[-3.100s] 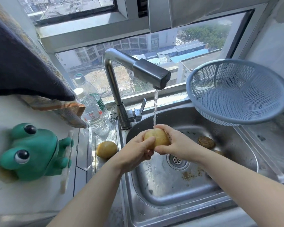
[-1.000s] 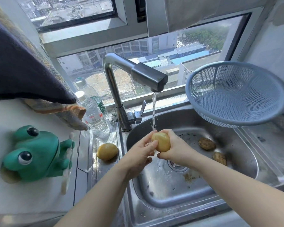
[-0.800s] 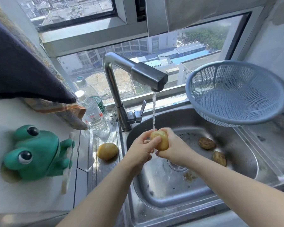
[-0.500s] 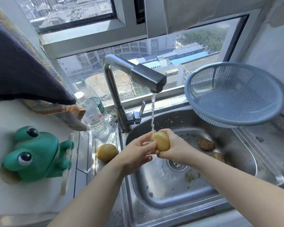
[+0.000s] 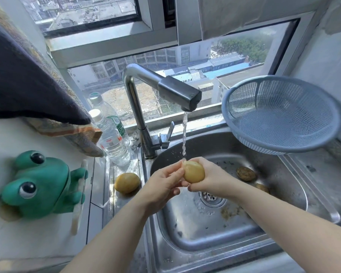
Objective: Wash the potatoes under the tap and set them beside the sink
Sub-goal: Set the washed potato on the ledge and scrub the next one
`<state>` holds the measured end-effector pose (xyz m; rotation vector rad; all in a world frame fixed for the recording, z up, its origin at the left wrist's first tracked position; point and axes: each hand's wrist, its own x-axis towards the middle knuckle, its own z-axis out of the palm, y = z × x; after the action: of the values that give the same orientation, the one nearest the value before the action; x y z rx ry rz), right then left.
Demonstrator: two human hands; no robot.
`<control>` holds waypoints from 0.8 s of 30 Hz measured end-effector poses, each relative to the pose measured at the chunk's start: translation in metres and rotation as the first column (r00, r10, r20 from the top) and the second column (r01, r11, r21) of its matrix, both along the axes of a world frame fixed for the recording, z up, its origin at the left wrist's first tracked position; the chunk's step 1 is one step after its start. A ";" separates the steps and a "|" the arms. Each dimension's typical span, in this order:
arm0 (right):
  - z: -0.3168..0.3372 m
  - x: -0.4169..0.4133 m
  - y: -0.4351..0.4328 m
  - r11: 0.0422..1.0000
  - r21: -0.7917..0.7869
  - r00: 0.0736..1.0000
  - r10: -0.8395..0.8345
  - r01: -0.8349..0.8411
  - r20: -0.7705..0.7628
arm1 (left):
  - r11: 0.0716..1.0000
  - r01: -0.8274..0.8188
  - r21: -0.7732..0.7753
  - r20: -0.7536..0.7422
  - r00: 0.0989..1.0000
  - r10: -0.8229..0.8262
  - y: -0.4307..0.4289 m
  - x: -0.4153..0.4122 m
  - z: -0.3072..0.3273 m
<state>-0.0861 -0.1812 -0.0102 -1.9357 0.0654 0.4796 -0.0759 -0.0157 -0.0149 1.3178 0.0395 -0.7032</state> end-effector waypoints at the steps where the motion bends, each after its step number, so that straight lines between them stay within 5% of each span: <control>1: 0.001 -0.001 0.000 0.998 0.071 0.999 0.001 0.002 -0.039 | 1.000 0.027 0.016 0.011 1.000 -0.027 0.002 -0.001 0.000; 8: 0.002 0.000 0.000 0.976 0.216 0.986 0.051 -0.016 -0.161 | 0.997 0.037 0.064 0.068 0.997 -0.041 0.003 -0.005 0.003; 19: 0.007 -0.005 0.014 0.978 -0.200 0.984 0.082 -0.050 0.156 | 0.973 -0.219 0.071 -0.012 0.975 0.221 -0.025 -0.002 0.008; 24: 0.007 -0.003 0.008 0.996 -0.083 0.996 0.038 -0.031 0.083 | 0.995 -0.090 -0.030 -0.074 0.993 0.088 -0.017 -0.001 0.007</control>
<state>-0.0890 -0.1735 -0.0034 -2.0383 -0.0032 0.4234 -0.0768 -0.0327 -0.0077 1.2506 0.1441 -0.6728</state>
